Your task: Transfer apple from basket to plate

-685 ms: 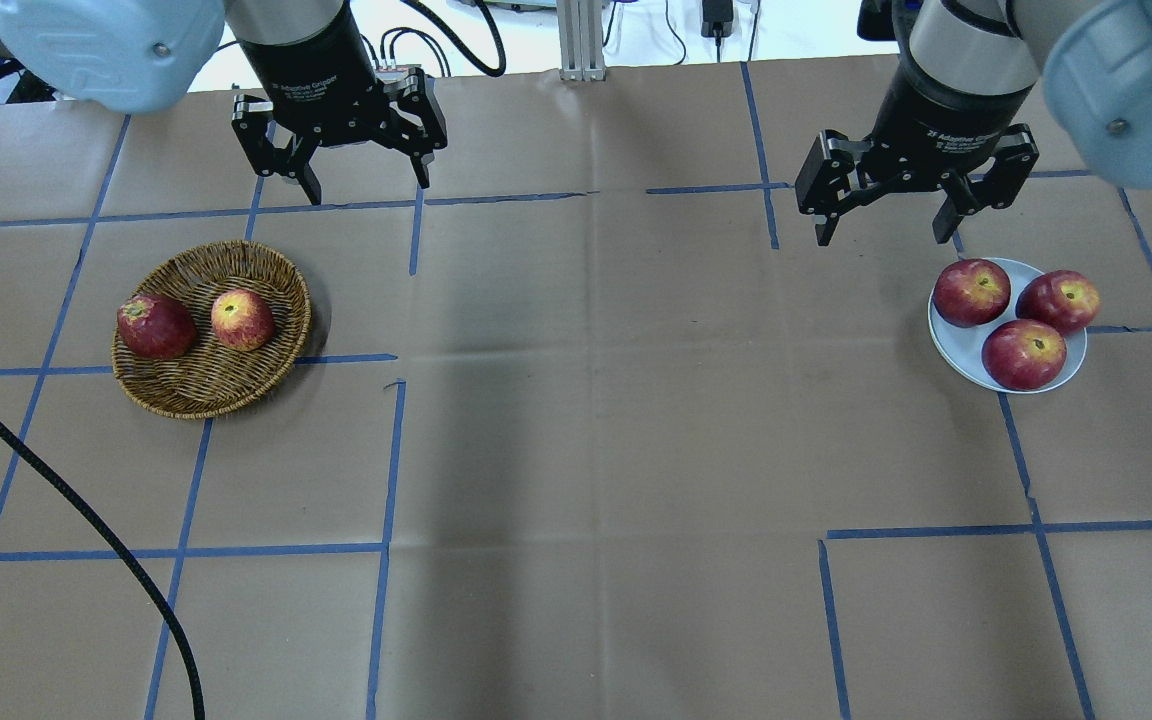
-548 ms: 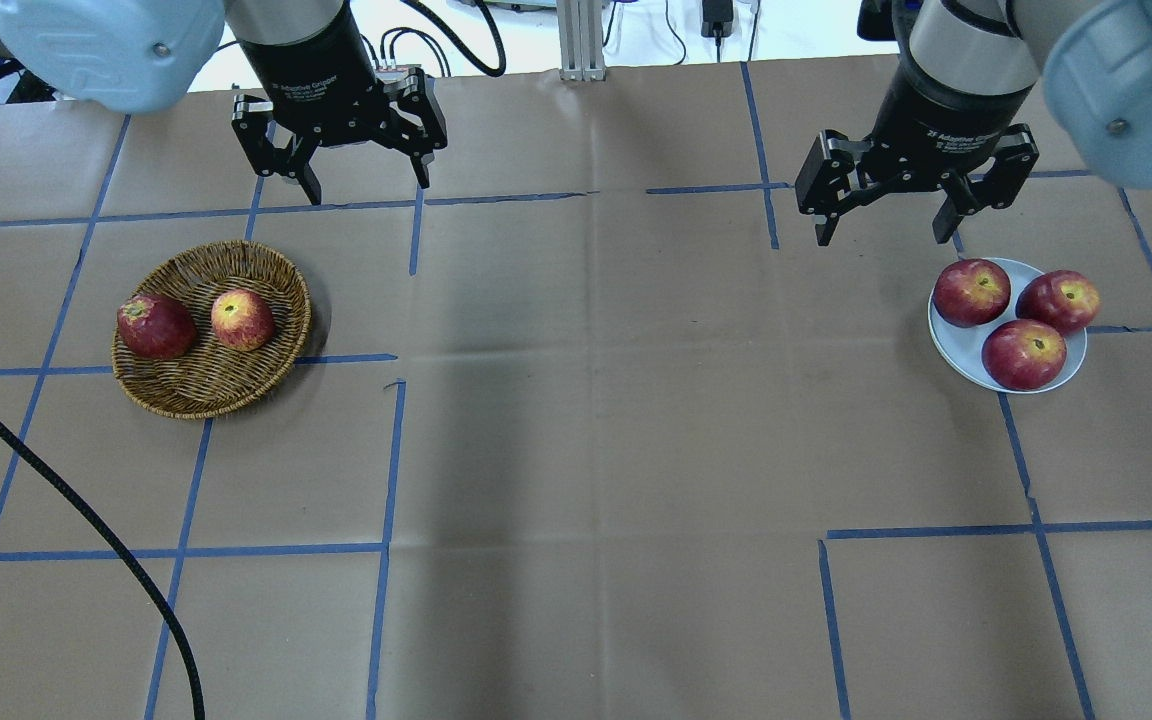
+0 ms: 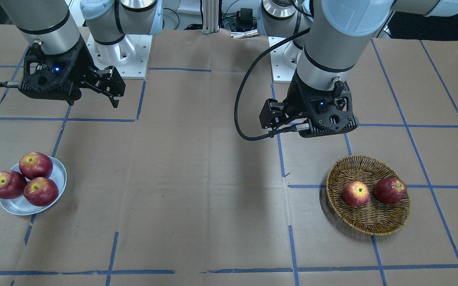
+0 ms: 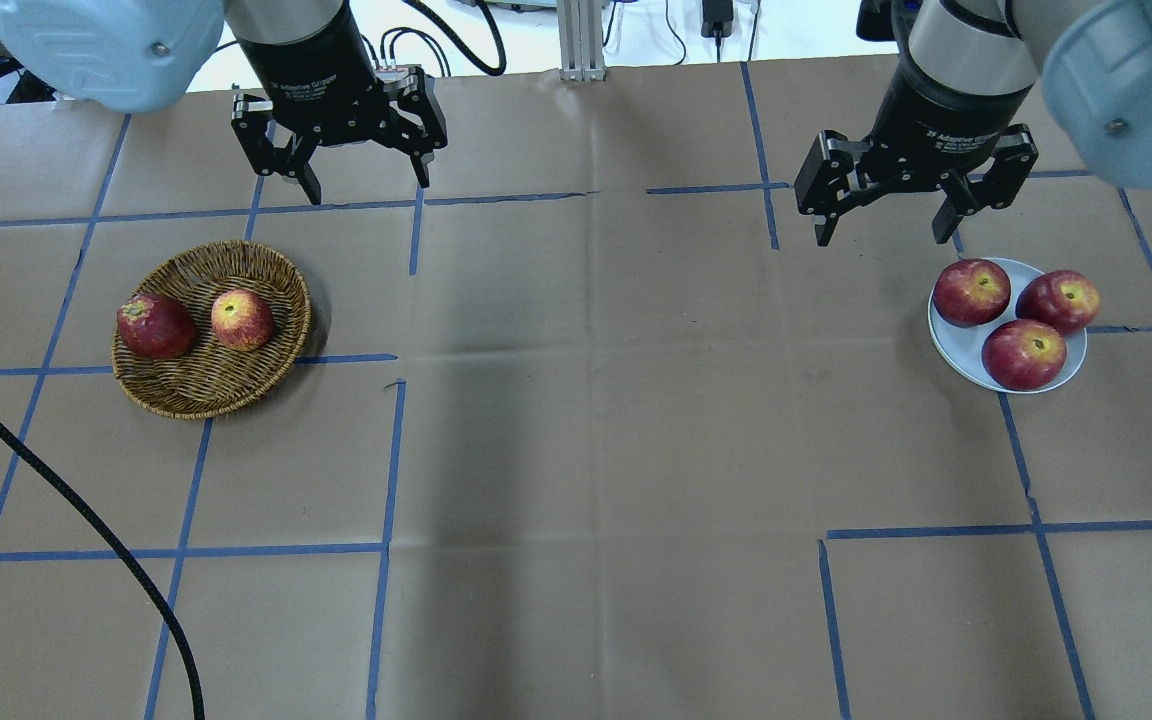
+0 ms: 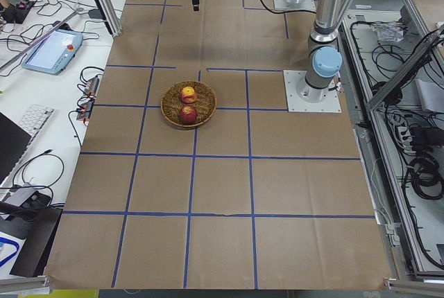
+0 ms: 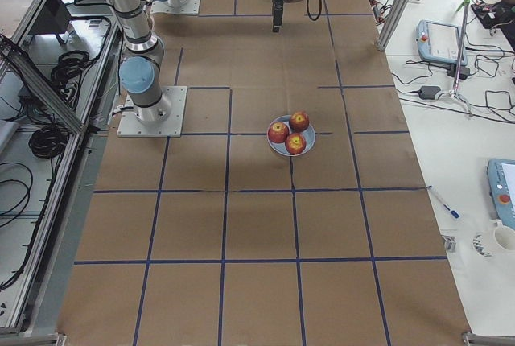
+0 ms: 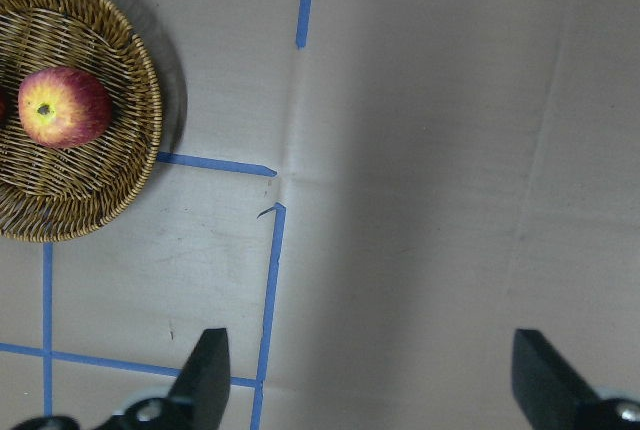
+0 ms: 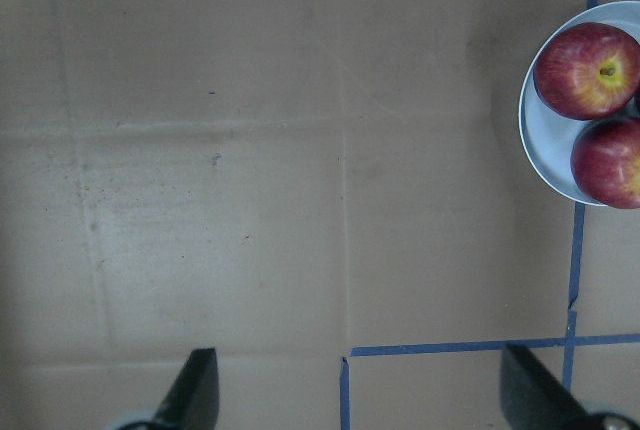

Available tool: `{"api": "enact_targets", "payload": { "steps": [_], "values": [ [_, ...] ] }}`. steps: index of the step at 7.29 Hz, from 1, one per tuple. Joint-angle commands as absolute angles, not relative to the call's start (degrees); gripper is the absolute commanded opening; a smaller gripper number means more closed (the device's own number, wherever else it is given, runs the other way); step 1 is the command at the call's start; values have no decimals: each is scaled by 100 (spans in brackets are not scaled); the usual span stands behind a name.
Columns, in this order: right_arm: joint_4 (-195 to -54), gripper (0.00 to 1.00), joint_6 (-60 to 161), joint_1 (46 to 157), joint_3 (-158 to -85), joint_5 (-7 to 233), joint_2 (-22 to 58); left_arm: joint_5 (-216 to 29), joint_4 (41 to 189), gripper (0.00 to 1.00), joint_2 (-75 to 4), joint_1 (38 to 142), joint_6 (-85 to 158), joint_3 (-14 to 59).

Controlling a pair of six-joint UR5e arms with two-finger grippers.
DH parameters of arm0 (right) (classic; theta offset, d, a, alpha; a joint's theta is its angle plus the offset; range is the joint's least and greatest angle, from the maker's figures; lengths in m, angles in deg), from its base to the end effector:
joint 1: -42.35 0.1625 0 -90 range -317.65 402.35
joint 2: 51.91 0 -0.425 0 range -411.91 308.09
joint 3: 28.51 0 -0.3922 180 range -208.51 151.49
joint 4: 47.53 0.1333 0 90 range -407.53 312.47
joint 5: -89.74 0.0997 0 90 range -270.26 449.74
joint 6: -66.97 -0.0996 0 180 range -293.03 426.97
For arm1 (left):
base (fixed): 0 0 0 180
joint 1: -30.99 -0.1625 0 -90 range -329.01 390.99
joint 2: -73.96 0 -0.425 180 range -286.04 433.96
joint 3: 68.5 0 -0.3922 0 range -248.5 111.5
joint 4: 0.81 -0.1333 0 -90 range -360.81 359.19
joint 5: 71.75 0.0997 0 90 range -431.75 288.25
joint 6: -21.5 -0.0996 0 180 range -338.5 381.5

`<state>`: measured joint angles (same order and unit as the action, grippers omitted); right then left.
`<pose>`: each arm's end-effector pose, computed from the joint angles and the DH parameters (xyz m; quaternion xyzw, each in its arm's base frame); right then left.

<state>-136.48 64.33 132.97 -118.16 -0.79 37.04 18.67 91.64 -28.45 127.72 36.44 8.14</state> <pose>0.1377 -0.4951 0.4800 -0.0176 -0.9997 -0.0151 0.0051 -0.1997 -0.5610 0.4819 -0.0715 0.9973 0.0122 0.0061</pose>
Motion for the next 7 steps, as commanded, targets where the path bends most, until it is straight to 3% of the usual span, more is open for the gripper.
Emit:
{"api": "enact_targets", "payload": {
  "steps": [1,7],
  "values": [
    [-13648,100,6433,13297,-11816,-79,3704,1861,9174,99,-2844,12785,3688,814],
    [-13648,100,6433,13297,-11816,-79,3712,1887,9183,99,-2817,12759,3680,902]
  ]
}}
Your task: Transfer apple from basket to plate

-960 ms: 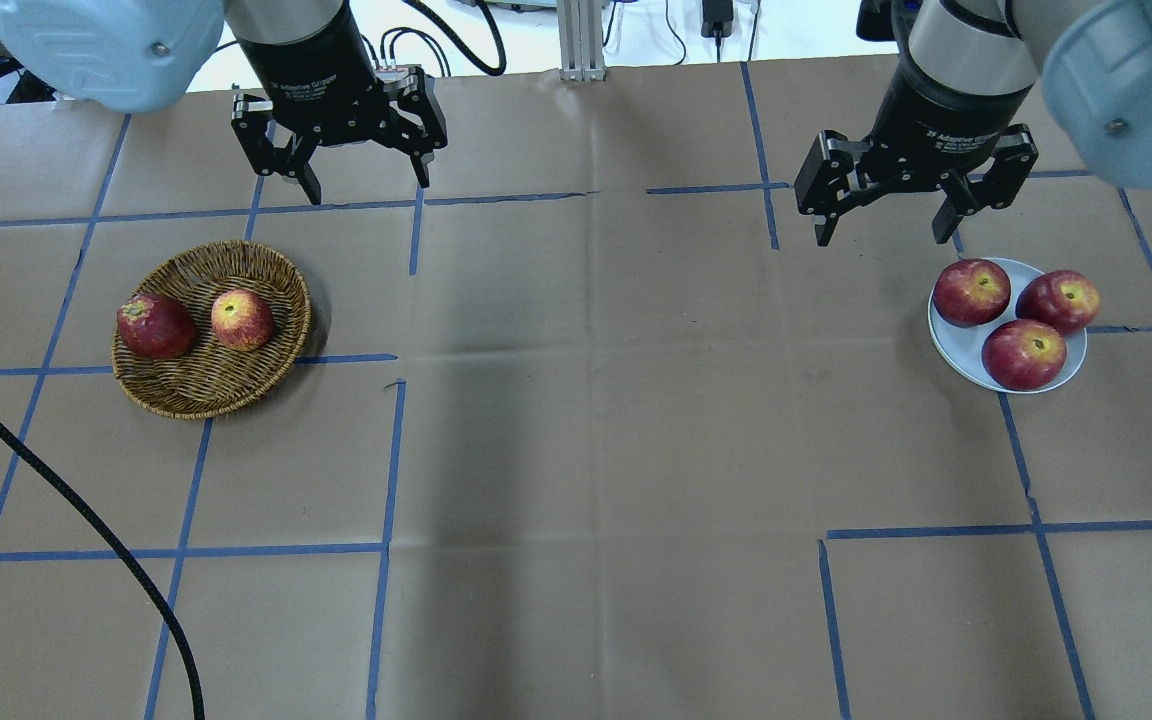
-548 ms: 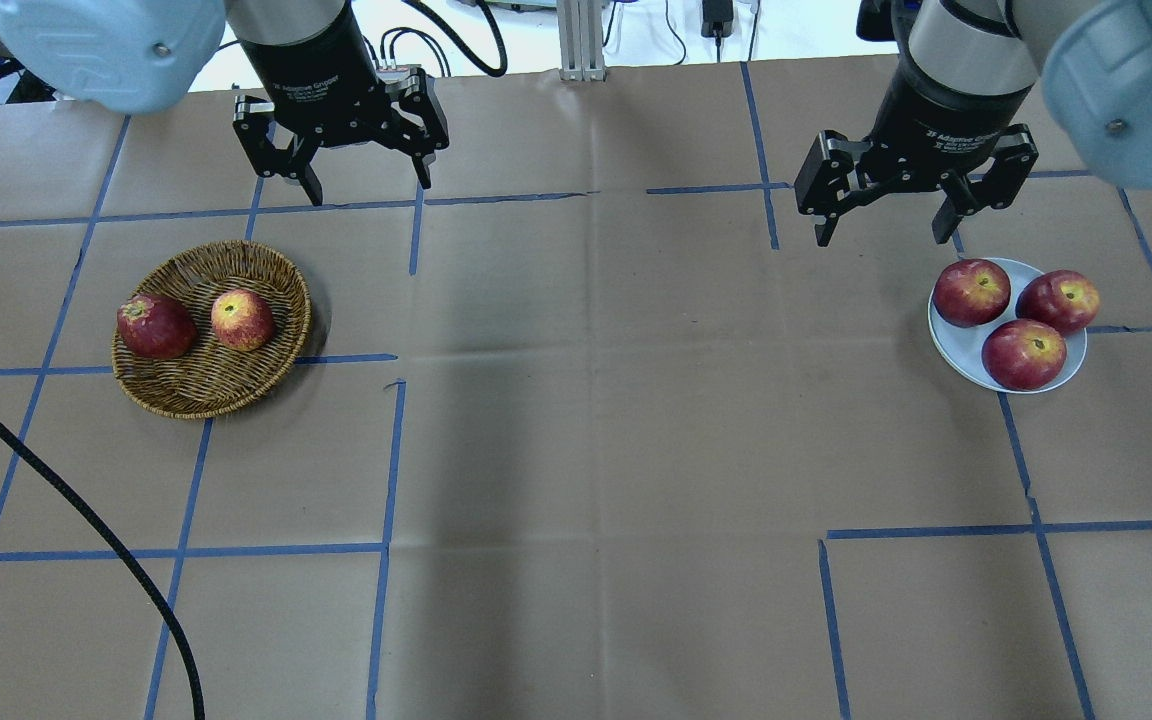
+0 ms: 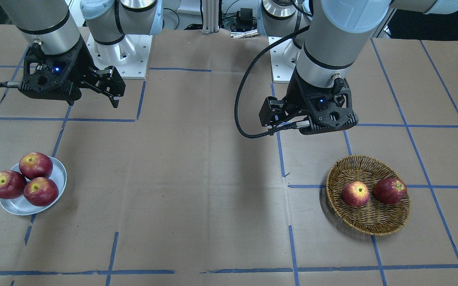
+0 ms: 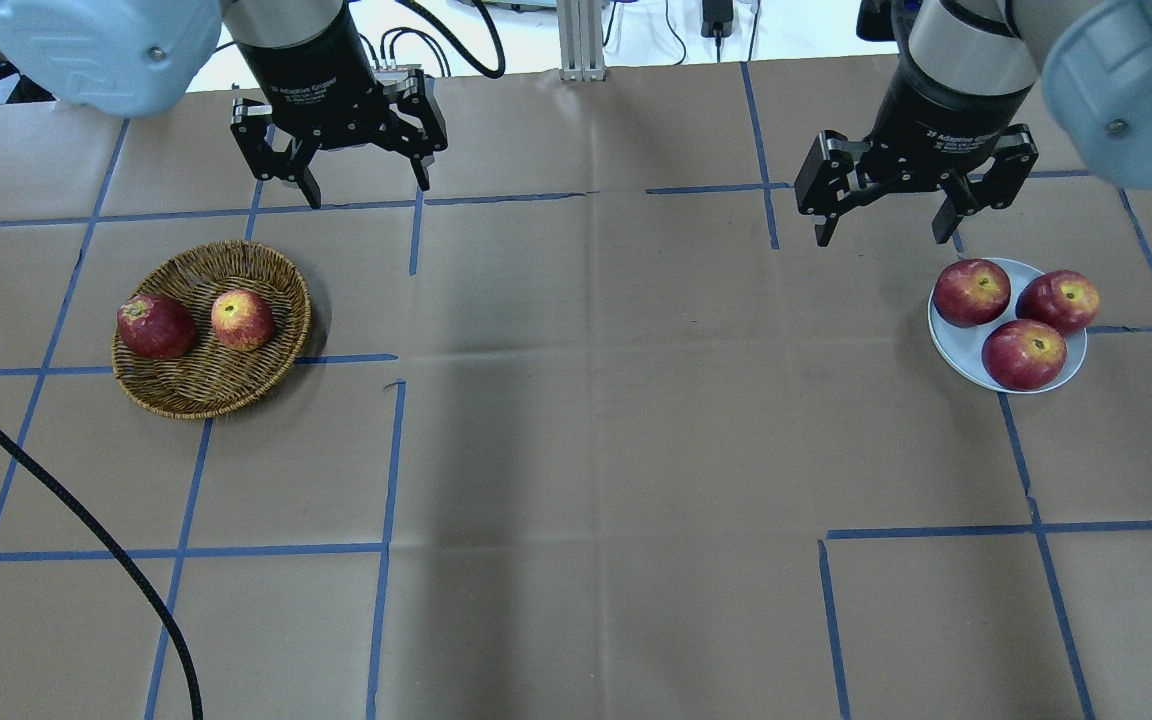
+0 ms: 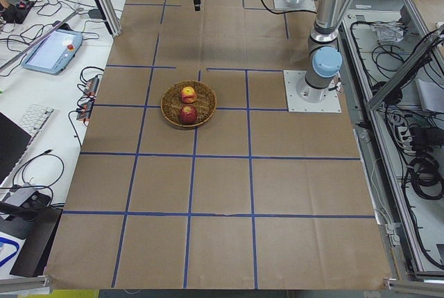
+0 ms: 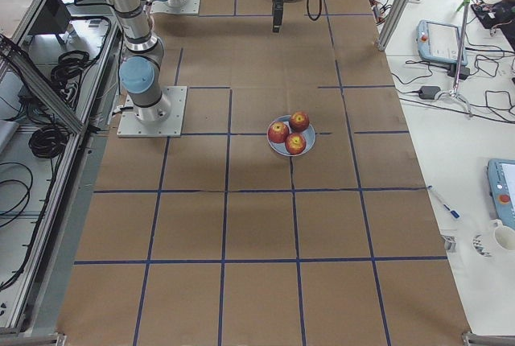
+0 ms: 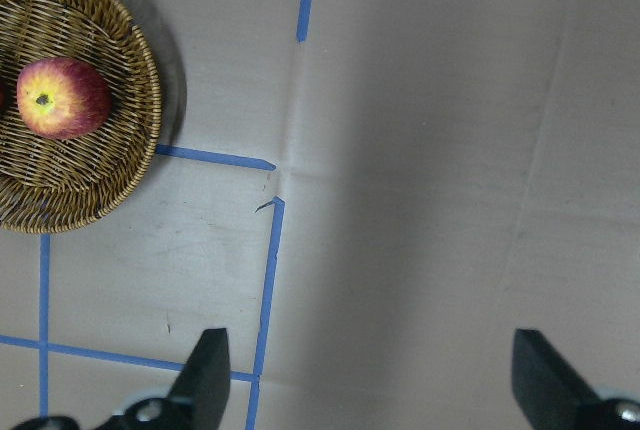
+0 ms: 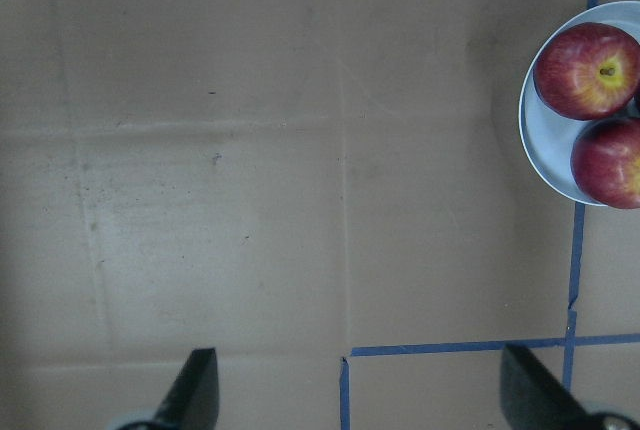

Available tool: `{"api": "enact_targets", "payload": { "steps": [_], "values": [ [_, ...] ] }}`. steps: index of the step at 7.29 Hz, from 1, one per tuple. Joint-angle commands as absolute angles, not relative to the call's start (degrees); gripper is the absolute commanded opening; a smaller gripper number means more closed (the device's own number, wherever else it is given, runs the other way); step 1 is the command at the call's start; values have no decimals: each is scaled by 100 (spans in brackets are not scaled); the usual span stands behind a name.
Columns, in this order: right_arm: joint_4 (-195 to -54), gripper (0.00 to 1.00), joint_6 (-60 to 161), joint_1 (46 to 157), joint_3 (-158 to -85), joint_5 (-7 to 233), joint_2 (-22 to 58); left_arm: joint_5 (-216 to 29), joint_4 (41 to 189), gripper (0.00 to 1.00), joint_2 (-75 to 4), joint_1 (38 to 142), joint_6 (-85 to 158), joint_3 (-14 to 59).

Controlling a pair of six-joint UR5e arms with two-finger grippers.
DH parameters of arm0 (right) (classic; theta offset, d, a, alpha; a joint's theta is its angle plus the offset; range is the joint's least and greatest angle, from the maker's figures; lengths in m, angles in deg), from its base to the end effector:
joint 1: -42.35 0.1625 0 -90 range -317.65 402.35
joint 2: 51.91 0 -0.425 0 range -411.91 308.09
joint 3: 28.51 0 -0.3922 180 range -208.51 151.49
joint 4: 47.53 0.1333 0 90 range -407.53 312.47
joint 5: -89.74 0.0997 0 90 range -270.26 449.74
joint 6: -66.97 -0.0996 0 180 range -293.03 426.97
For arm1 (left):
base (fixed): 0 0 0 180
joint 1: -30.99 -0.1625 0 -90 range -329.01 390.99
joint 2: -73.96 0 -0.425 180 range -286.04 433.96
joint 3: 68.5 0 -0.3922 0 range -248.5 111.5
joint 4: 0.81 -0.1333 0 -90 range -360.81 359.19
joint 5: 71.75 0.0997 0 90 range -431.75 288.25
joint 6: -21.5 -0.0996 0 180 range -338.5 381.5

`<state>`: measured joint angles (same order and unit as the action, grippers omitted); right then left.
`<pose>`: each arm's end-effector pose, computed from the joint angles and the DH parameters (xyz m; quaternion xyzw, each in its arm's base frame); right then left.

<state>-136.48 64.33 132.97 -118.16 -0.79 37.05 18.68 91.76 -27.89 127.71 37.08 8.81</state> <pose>0.1377 -0.4951 0.4801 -0.0176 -0.9997 -0.0150 0.0051 -0.1991 -0.5566 0.4816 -0.0772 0.9969 0.0141 0.0066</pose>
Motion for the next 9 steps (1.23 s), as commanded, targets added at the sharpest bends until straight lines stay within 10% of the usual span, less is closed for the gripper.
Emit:
{"api": "enact_targets", "payload": {
  "steps": [1,9],
  "values": [
    [-13648,100,6433,13297,-11816,-79,3704,1896,9183,99,-2852,12663,3645,920],
    [-13648,100,6433,13297,-11816,-70,3704,1913,7202,98,-3537,10474,1878,2596]
  ]
}}
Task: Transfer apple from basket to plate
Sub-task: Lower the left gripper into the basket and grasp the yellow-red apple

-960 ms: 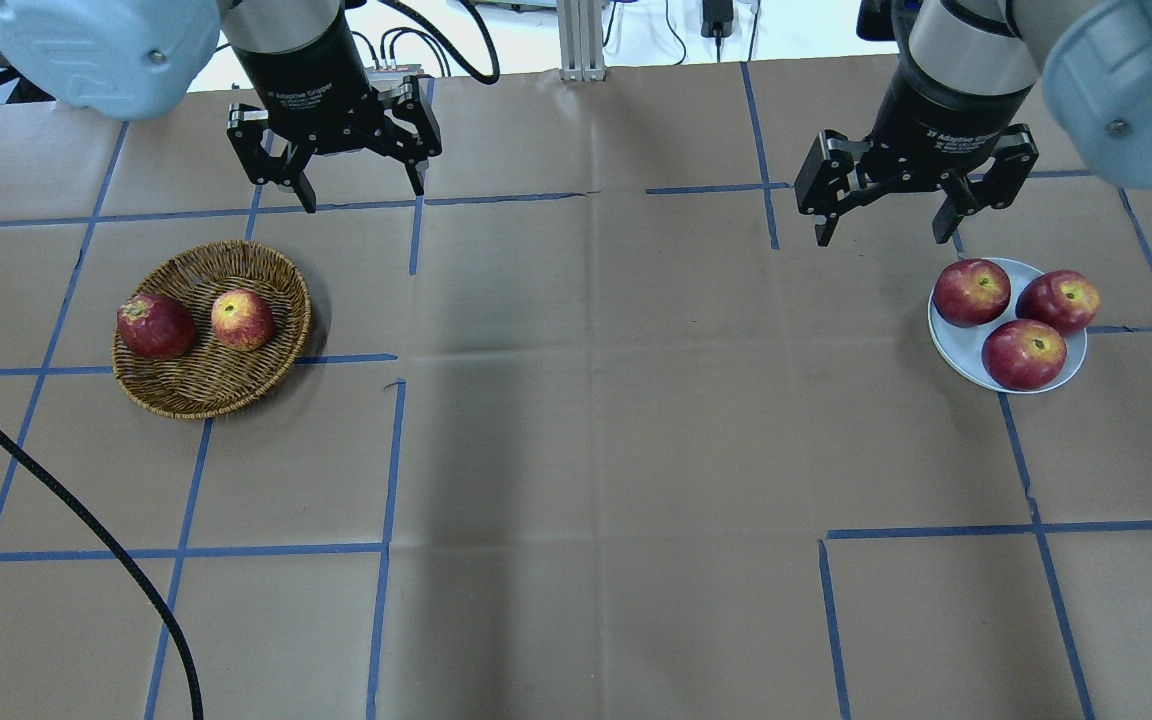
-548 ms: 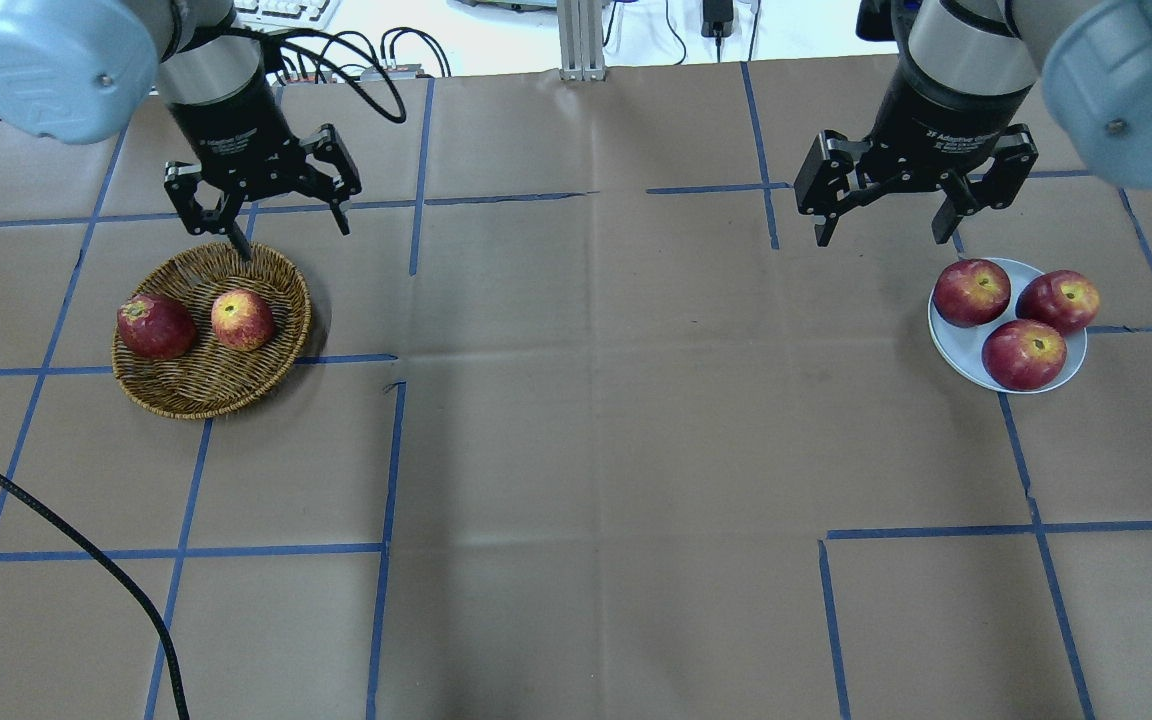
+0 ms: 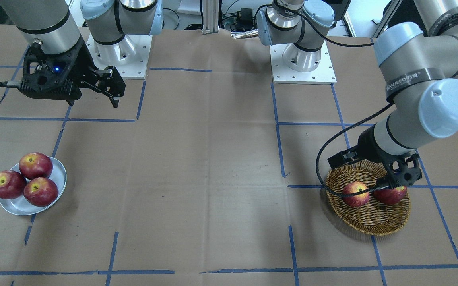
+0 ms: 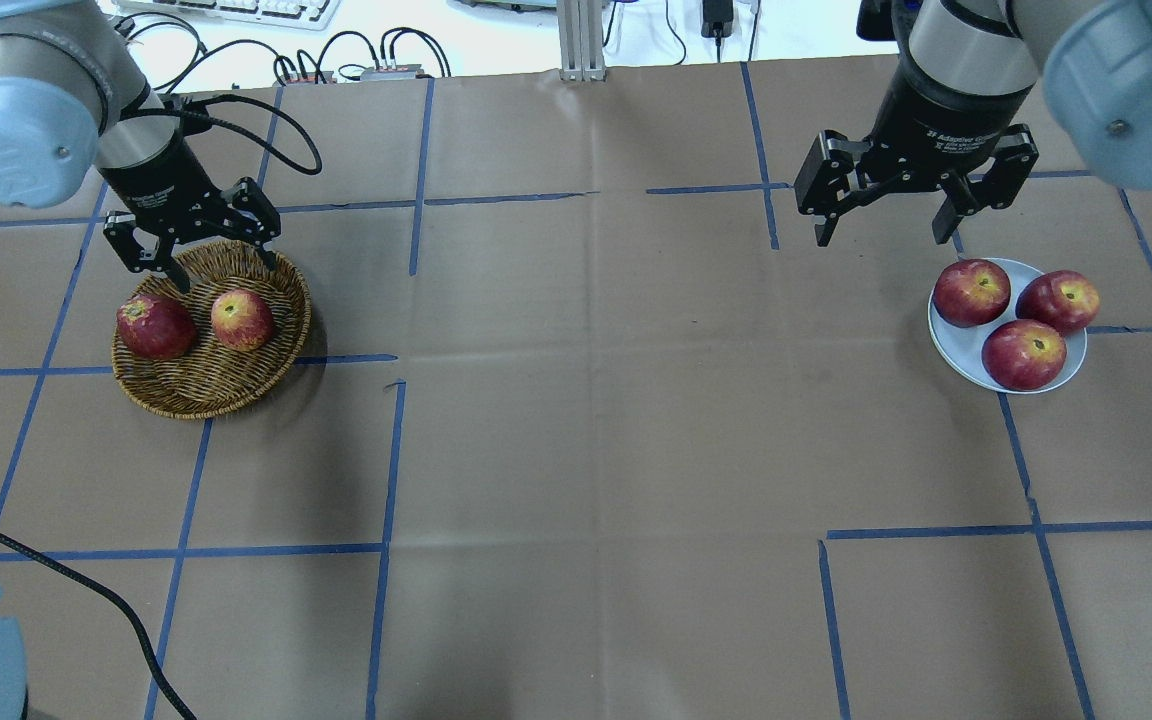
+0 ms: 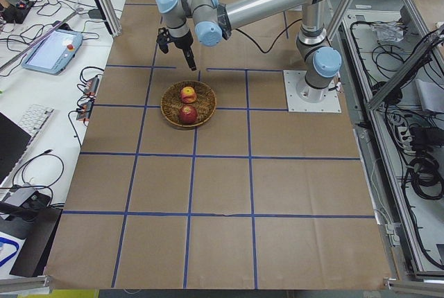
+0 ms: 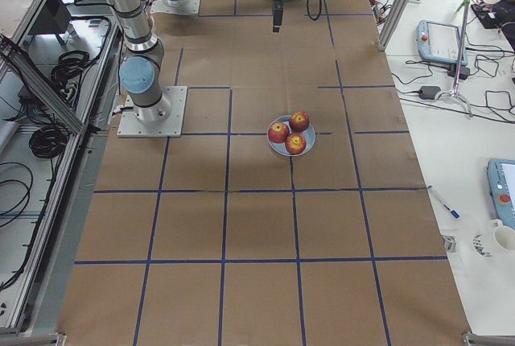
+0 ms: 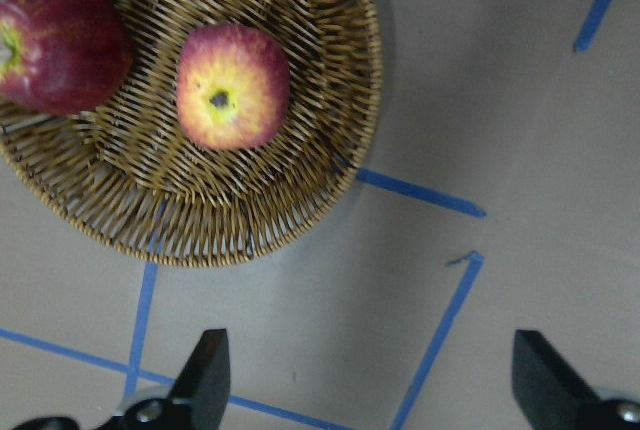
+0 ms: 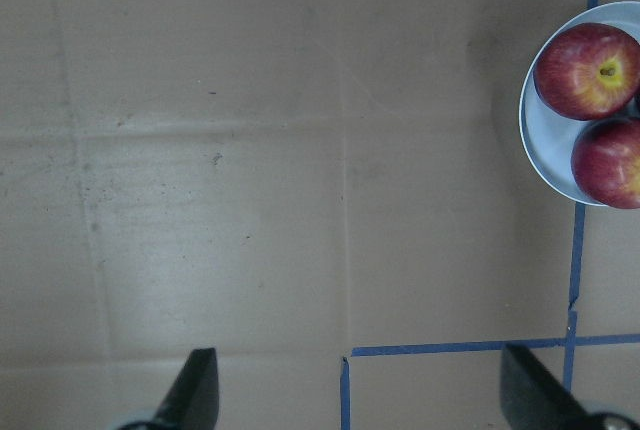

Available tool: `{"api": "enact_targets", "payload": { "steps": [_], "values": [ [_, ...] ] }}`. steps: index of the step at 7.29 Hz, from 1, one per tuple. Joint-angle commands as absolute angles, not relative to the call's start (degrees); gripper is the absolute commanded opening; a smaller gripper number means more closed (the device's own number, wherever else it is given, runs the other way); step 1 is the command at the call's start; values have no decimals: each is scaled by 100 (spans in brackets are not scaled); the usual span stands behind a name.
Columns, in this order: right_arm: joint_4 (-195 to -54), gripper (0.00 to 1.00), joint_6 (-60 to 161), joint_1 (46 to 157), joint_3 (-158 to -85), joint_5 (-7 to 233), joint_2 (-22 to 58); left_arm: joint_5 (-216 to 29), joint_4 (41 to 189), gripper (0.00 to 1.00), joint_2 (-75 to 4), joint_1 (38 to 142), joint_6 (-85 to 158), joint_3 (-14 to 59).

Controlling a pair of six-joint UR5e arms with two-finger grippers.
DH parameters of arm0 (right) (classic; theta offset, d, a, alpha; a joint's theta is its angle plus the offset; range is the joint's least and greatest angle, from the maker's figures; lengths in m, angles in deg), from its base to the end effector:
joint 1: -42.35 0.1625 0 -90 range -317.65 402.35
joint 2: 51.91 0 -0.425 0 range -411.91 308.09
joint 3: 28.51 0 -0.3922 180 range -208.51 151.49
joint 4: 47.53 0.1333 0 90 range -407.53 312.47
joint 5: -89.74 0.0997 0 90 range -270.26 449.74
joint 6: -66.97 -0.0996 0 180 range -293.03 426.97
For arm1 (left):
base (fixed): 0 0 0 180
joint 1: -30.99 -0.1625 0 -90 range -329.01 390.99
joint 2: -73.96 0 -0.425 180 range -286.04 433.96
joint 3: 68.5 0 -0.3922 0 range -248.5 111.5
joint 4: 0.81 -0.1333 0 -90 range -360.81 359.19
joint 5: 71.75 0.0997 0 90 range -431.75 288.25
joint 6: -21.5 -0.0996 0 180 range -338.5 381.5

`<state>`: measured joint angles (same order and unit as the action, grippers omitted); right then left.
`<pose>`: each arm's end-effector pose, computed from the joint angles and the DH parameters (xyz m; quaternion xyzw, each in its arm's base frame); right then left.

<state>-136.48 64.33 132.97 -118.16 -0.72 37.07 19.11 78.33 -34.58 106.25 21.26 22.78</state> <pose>0.1379 -0.4949 0.4803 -0.0176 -0.9997 -0.0149 0.0044 0.0219 -0.6013 0.3186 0.1252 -0.9890 -0.0784 0.0028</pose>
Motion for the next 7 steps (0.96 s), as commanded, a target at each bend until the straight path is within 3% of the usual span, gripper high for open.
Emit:
{"api": "enact_targets", "payload": {
  "steps": [1,7],
  "values": [
    [-13648,100,6433,13297,-11816,-70,3712,1931,6596,98,-3668,10447,1834,2764],
    [-13648,100,6433,13297,-11816,-70,3712,2256,5931,98,-4494,10421,1131,2950]
  ]
}}
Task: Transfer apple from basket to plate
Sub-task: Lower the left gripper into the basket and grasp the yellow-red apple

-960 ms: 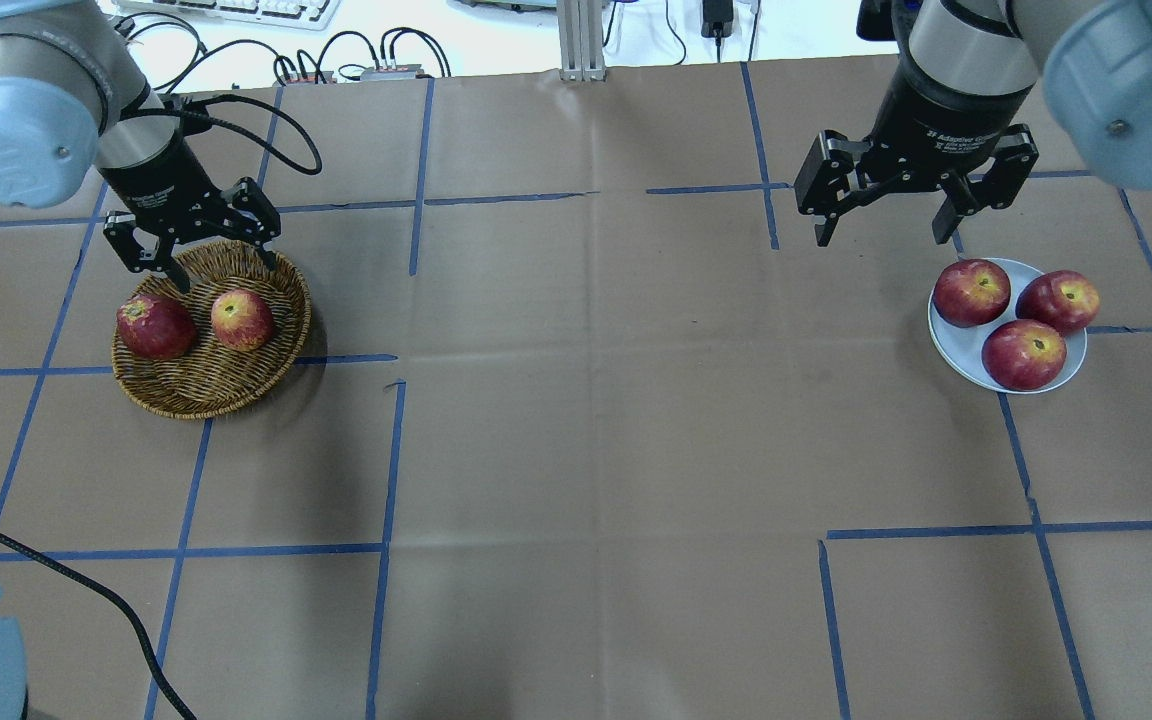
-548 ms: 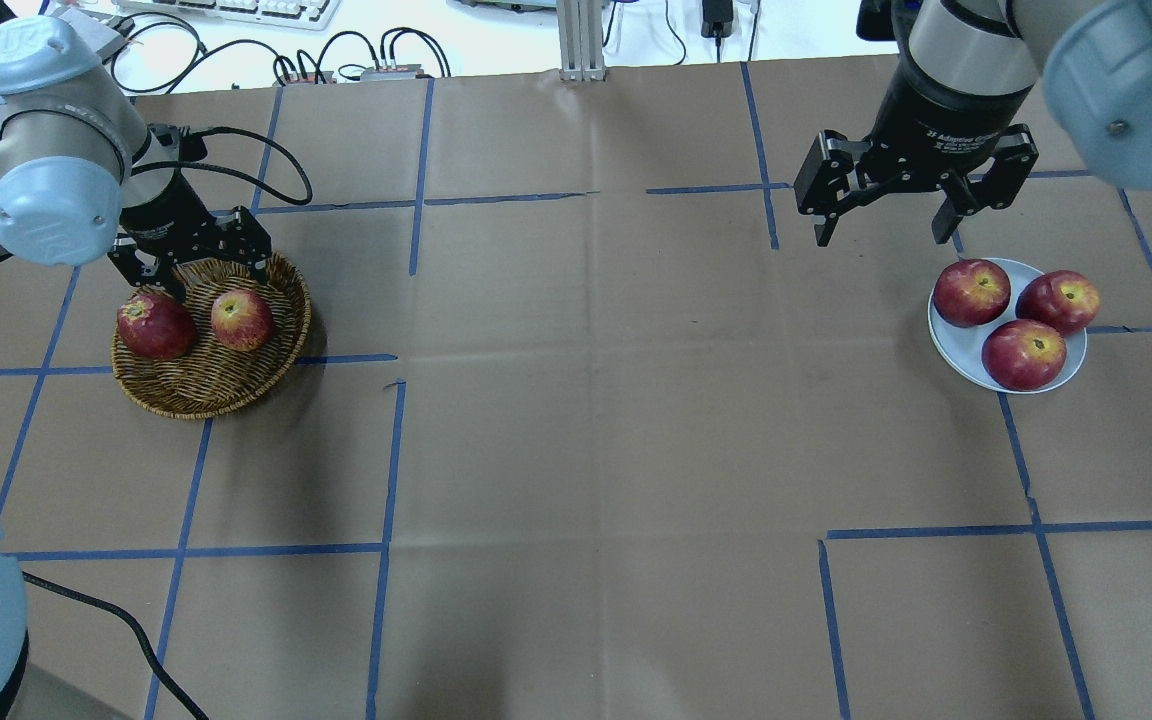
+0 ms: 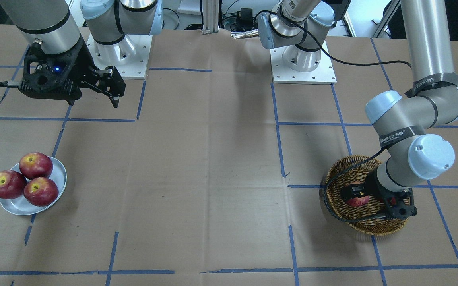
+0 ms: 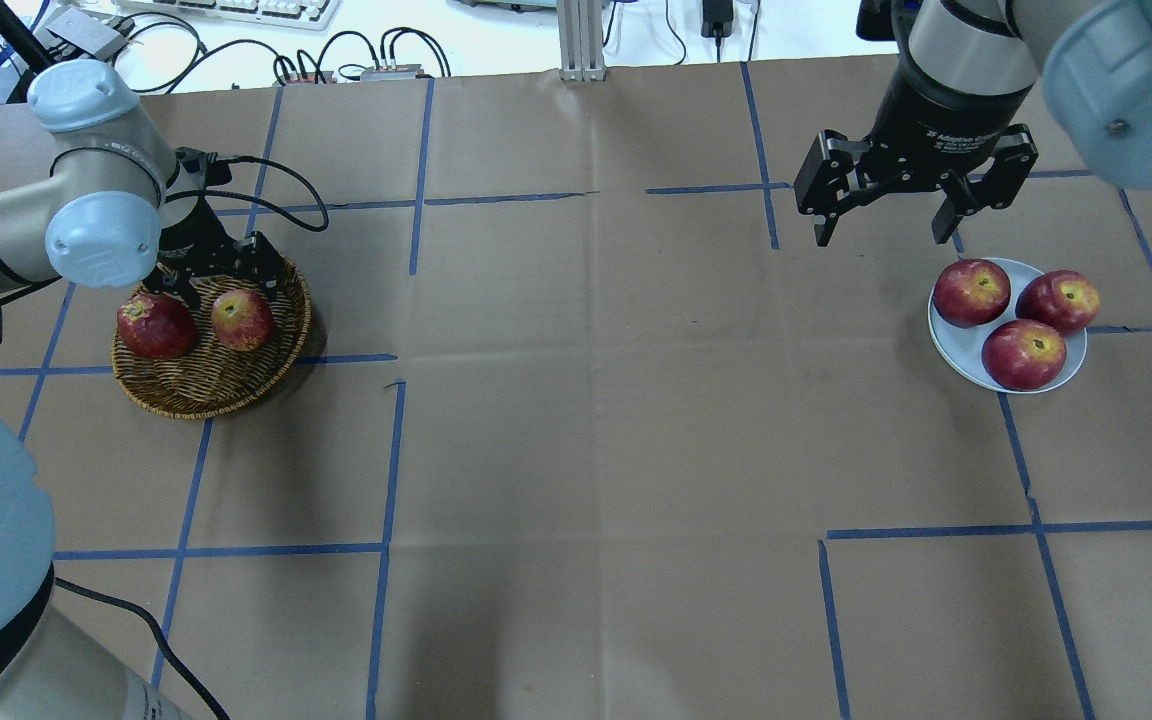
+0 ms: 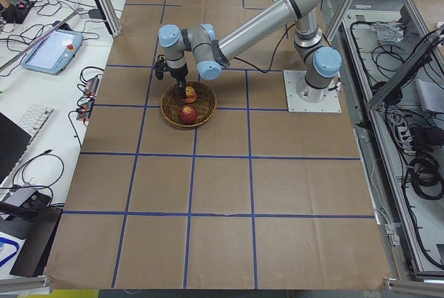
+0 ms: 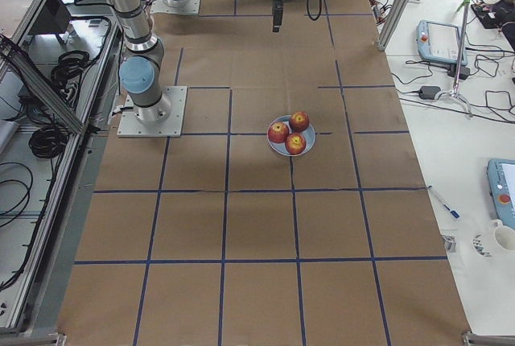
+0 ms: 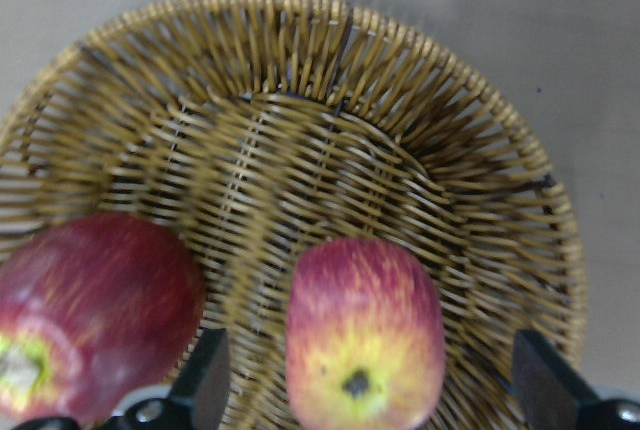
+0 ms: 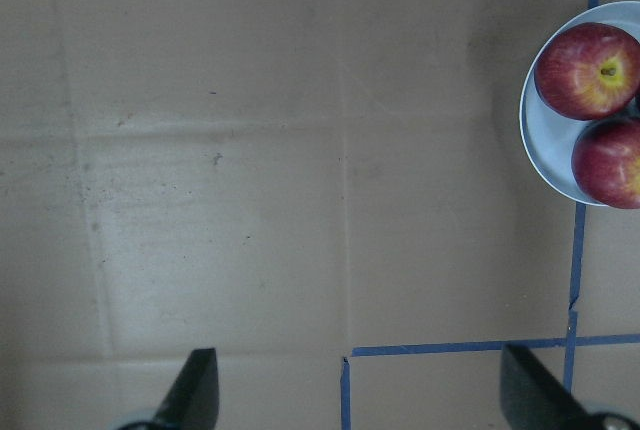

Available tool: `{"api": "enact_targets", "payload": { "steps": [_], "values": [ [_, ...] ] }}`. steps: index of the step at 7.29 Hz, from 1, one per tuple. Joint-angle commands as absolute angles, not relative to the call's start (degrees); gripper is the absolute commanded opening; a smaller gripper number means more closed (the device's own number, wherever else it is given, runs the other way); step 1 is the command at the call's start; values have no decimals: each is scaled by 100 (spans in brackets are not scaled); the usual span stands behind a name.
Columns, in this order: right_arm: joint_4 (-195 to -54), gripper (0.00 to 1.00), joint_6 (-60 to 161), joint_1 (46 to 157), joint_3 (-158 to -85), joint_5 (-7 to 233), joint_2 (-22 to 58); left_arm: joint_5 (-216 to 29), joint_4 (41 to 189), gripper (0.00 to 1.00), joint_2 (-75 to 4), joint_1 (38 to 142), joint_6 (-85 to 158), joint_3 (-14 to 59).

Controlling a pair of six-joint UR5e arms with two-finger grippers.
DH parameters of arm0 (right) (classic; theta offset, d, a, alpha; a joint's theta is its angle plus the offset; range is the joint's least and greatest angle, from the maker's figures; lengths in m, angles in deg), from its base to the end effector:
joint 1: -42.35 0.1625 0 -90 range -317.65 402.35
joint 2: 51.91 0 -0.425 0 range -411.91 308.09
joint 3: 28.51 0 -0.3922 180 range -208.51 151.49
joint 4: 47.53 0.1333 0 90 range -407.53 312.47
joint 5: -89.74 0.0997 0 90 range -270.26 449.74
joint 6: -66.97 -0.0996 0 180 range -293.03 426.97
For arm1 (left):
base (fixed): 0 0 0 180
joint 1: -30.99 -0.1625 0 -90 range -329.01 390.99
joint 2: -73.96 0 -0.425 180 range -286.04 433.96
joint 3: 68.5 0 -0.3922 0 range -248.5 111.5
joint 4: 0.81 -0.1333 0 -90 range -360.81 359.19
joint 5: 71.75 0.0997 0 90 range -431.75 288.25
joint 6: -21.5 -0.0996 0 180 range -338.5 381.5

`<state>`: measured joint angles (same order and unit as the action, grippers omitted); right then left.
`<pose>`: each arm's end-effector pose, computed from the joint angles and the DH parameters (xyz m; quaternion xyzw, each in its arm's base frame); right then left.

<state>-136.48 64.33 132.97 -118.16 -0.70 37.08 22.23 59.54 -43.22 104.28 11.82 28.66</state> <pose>0.1379 -0.4949 0.4804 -0.0176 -0.9997 -0.0148 0.0043 0.0541 -0.6198 0.2121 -0.0598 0.9968 0.0477 0.0244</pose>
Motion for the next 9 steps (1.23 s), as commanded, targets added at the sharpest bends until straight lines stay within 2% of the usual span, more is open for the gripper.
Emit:
{"api": "enact_targets", "payload": {
  "steps": [1,2,4,5,7,9],
  "values": [
    [-13648,100,6433,13297,-11816,-70,3712,2273,5931,98,-4531,10421,1122,2976],
    [-13648,100,6433,13297,-11816,-70,3712,2265,5931,98,-4522,10421,1122,3055],
    [-13648,100,6433,13297,-11816,-70,3712,2221,5913,74,-4496,10421,1122,3047],
    [-13648,100,6433,13297,-11816,-70,3712,2238,5904,58,-4470,10421,1113,3021],
    [-13648,100,6433,13297,-11808,-70,3712,2265,5878,48,-4347,10421,1087,2854],
    [-13657,100,6433,13297,-11807,-70,3712,2274,6009,47,-4015,10499,1314,2634]
  ]
}}
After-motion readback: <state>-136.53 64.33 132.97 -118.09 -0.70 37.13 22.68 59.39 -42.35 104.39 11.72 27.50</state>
